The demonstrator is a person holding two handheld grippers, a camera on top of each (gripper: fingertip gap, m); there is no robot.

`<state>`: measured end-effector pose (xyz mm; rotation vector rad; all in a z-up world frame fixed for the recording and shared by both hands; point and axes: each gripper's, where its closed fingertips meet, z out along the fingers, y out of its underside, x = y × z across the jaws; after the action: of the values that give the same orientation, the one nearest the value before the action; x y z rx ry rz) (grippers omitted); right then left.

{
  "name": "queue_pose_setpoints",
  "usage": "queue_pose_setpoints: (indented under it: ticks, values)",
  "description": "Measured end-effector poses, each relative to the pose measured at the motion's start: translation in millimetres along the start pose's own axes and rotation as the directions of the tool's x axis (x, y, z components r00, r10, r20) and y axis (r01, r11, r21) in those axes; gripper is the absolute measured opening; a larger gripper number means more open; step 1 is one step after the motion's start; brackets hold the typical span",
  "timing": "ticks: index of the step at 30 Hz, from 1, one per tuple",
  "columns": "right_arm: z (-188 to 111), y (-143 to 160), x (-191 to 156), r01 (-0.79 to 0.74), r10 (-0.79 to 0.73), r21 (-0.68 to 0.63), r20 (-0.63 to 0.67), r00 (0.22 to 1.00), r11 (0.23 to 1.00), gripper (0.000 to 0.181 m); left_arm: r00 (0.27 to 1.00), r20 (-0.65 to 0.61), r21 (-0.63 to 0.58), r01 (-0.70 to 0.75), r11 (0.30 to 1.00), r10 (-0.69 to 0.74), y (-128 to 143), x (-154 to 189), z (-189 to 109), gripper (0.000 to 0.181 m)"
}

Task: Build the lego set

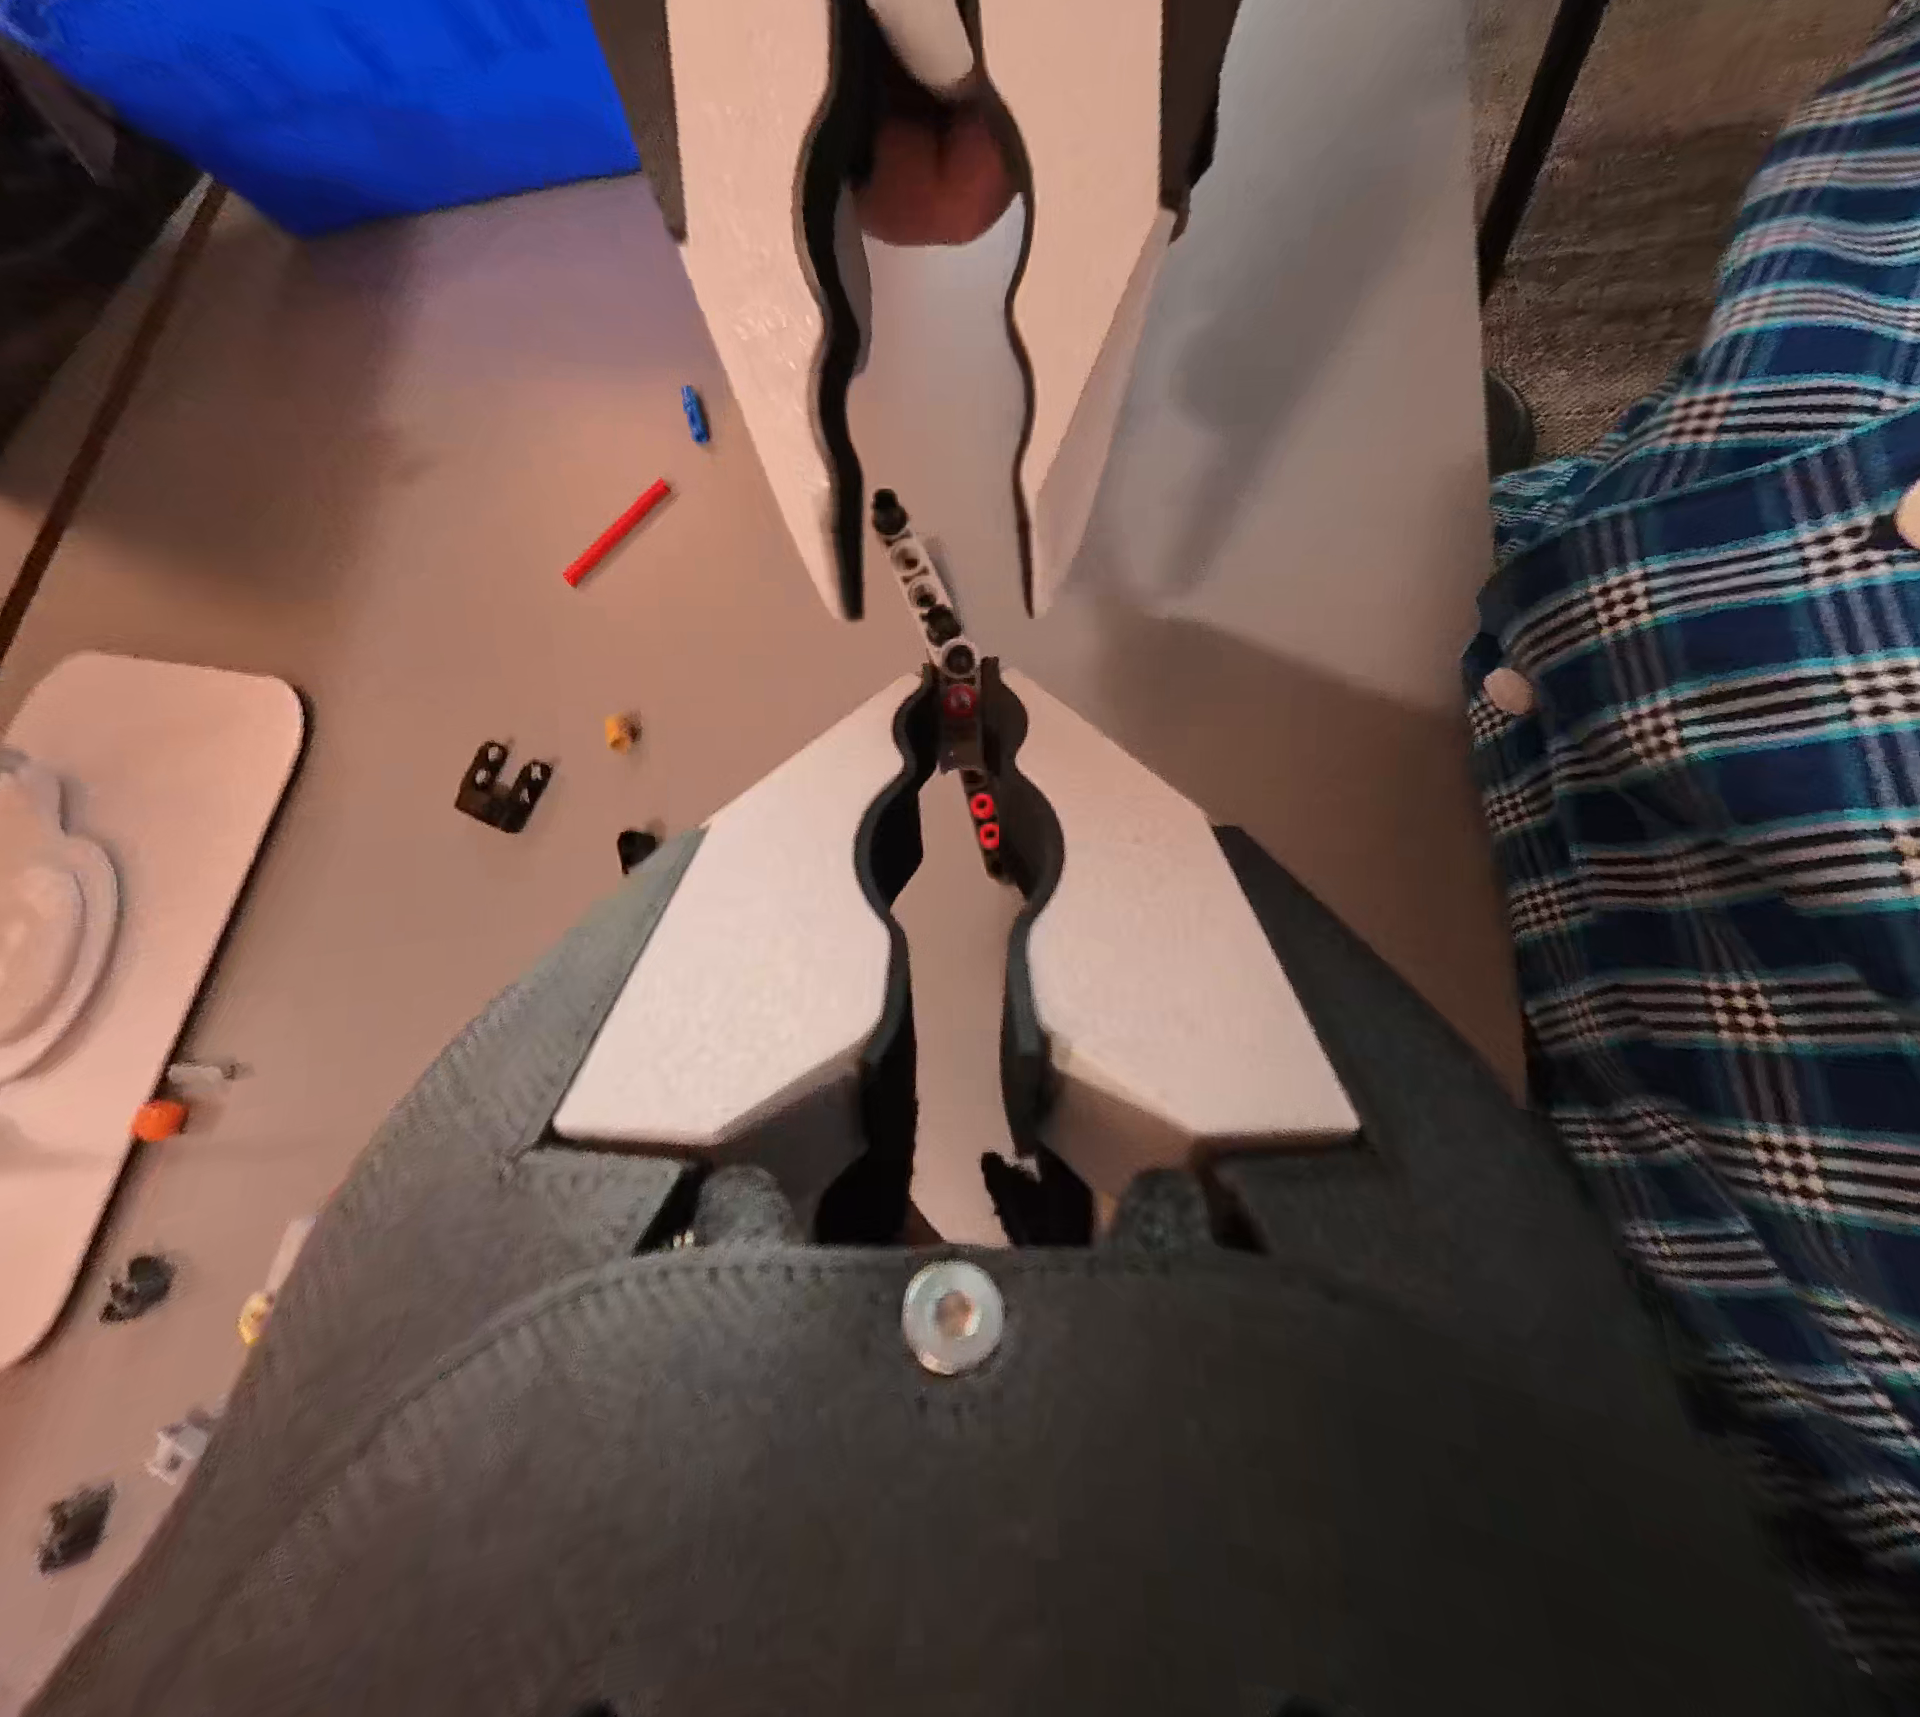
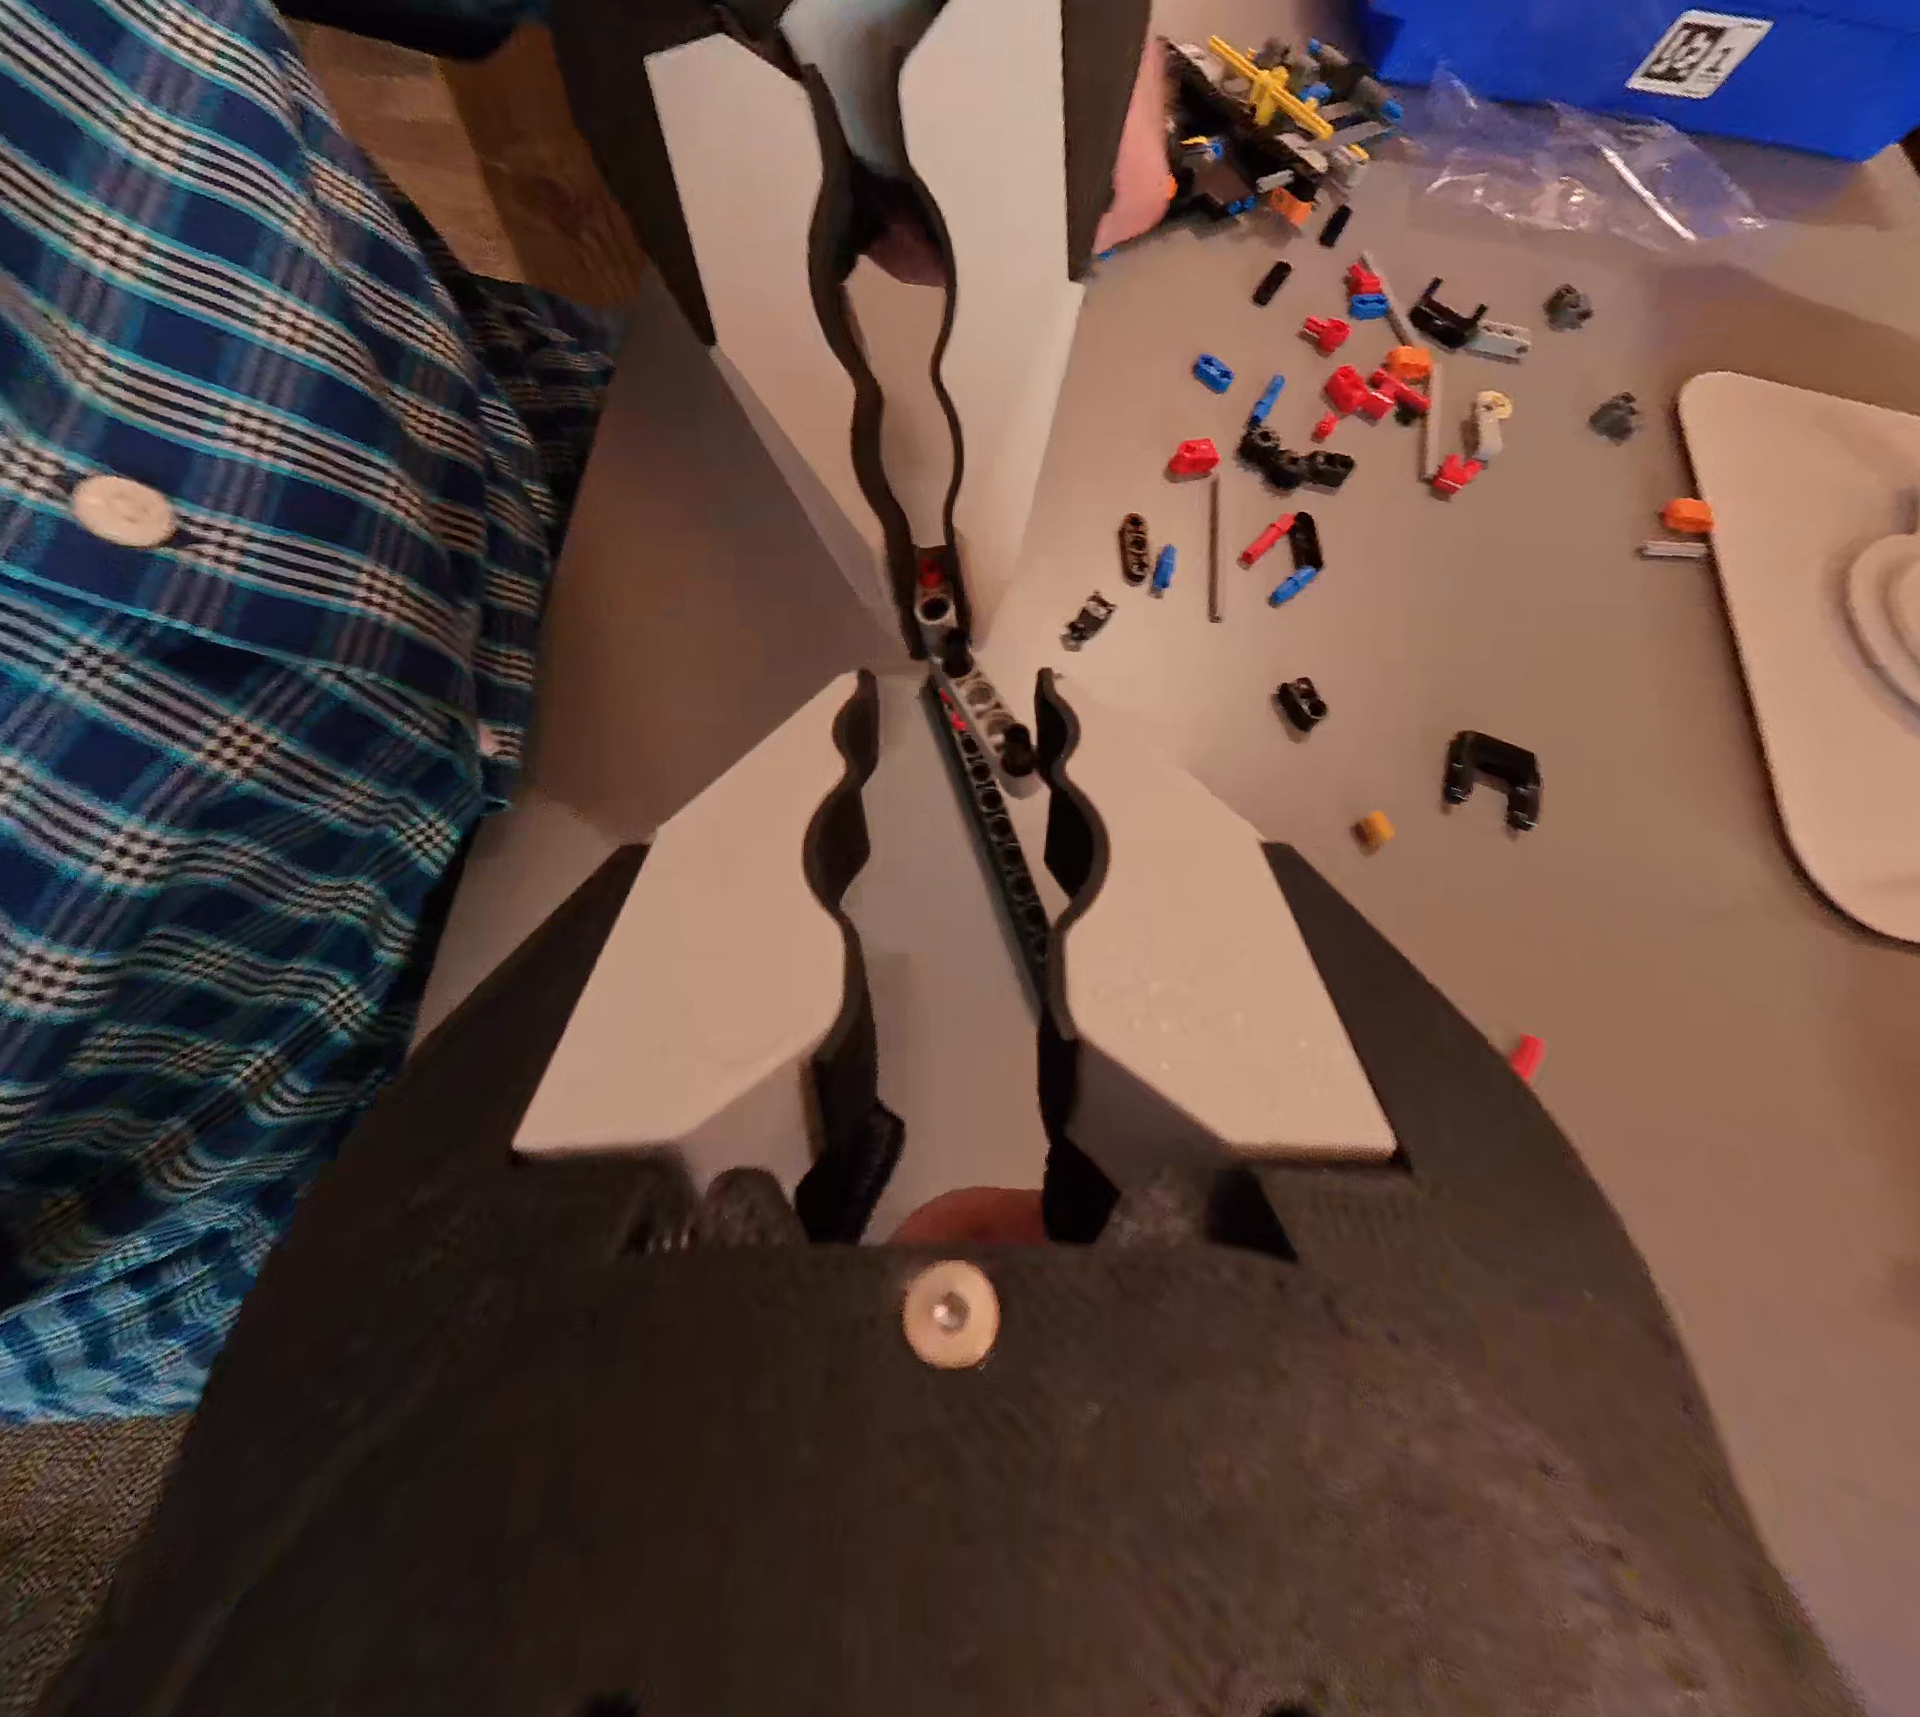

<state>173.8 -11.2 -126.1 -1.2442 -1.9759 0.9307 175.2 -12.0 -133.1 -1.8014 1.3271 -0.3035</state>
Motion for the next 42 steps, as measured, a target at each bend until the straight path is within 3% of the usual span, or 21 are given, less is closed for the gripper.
queue_pose_setpoints:
  ticks: [7,23,28,36,42]
  values:
    - [-5.7,6.3,-7.7,0.014,-0.014,-0.003,-0.006,1.000,1.000,0.009,0.992,-0.067,0.013,-0.107,0.994,0.107,-11.3,9.0,9.3,0.006]
    - [-29.0,9.5,10.9,0.019,-0.011,0.038,-0.196,0.980,0.999,0.005,0.984,-0.081,0.066,-0.156,0.986,0.161,-30.9,-10.4,20.9,0.006]
    - [-37.1,10.9,22.1,-0.021,0.041,0.078,-0.266,0.963,0.997,0.004,0.993,-0.035,0.090,-0.106,0.990,0.109,-36.0,-25.1,25.0,0.012]
    - [-49.1,22.0,26.7,-0.088,0.115,0.104,-0.292,0.950,0.991,0.004,0.999,0.032,0.102,0.014,0.995,-0.017,-38.8,-43.6,29.4,0.037]
    - [-56.3,28.0,26.3,-0.129,0.165,0.137,-0.298,0.940,0.982,0.005,0.991,0.043,0.132,0.117,0.984,-0.124,-42.7,-47.6,33.6,0.041]
